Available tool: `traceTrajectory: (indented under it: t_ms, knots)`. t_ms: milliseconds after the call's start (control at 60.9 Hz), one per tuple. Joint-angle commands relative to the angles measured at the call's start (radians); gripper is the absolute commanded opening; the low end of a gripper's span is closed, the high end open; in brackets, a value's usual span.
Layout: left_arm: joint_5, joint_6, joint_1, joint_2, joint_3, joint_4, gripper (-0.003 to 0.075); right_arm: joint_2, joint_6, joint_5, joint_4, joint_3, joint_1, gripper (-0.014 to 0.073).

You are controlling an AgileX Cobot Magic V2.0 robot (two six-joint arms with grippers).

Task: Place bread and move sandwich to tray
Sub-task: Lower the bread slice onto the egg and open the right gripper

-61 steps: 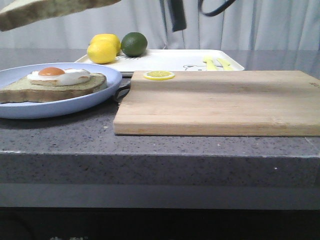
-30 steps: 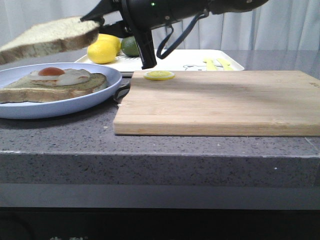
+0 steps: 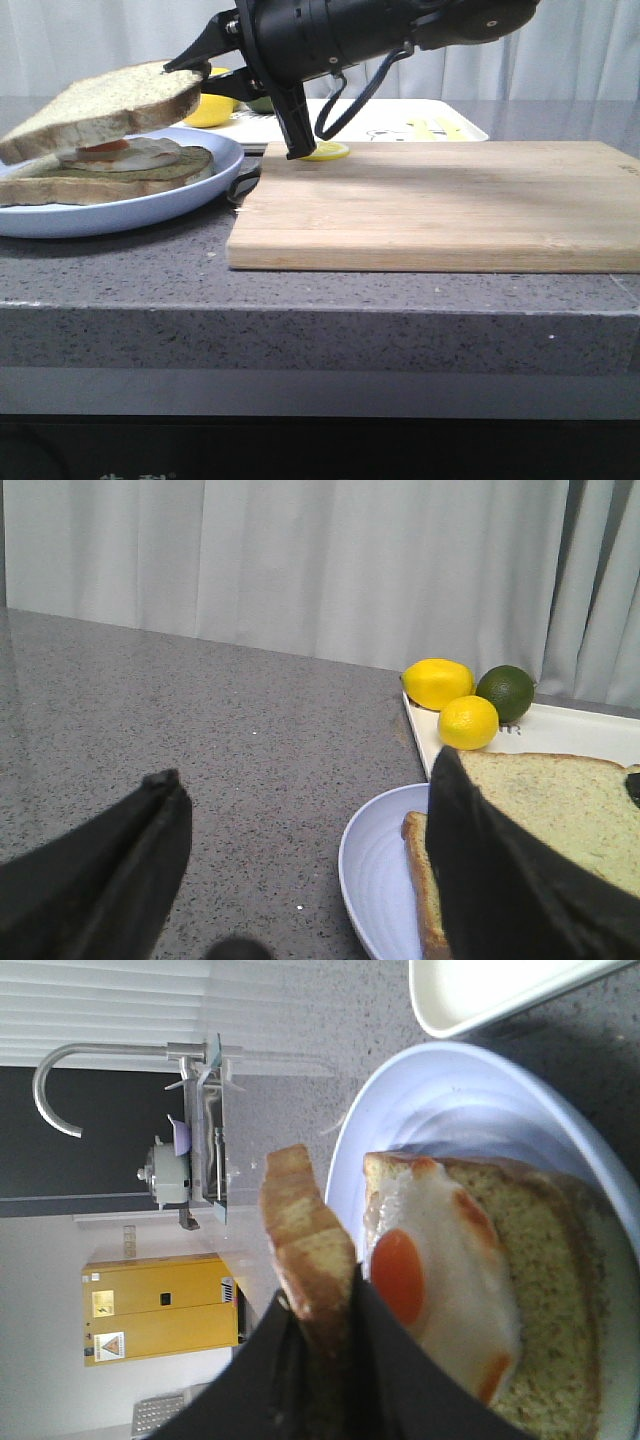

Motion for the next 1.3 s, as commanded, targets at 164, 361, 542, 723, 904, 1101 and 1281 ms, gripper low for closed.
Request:
traceTrajectory:
  t_ms: [164,361,542,723,904,1101,1281]
  knots:
    - [-0.083,-0.007,-0.001,0.009,-0.032,-0.007,0.0494,-0.058,-0.018,0.033,0.012,-0.029,-0.001,-0.0029]
    - [-0.083,-0.007,-0.001,0.009,-0.032,-0.007,0.0494,-0.058,-0.018,0.024,0.012,-0.029,-0.001,0.0036]
    - [-0.083,-0.007,-0.001,0.009,-0.032,-0.007,0.0494,-0.058,-0.018,0.026,0.012,-0.029,-0.001,0.0041]
    - [-0.083,-0.007,-0.001,0.009,-0.032,-0.007,0.0494,-0.058,-0.018,0.026,0.011,-0.029,-0.001,0.0077]
    - [-0.083,-0.007,-0.001,0.009,-0.032,-0.007,0.0494,-0.043,-0.018,0.037,0.011,-0.029,0.003,0.0134]
    - [-0.083,-0.007,-0.001,0.009,-0.032,-0.007,0.0494,-0.014,-0.018,0.082,0.012,-0.029,0.006,0.0134]
    - [-0.083,-0.007,-0.001,0.009,-0.032,-0.007,0.0494,-0.013,-0.018,0.083,0.012,-0.029,0.006,0.0188]
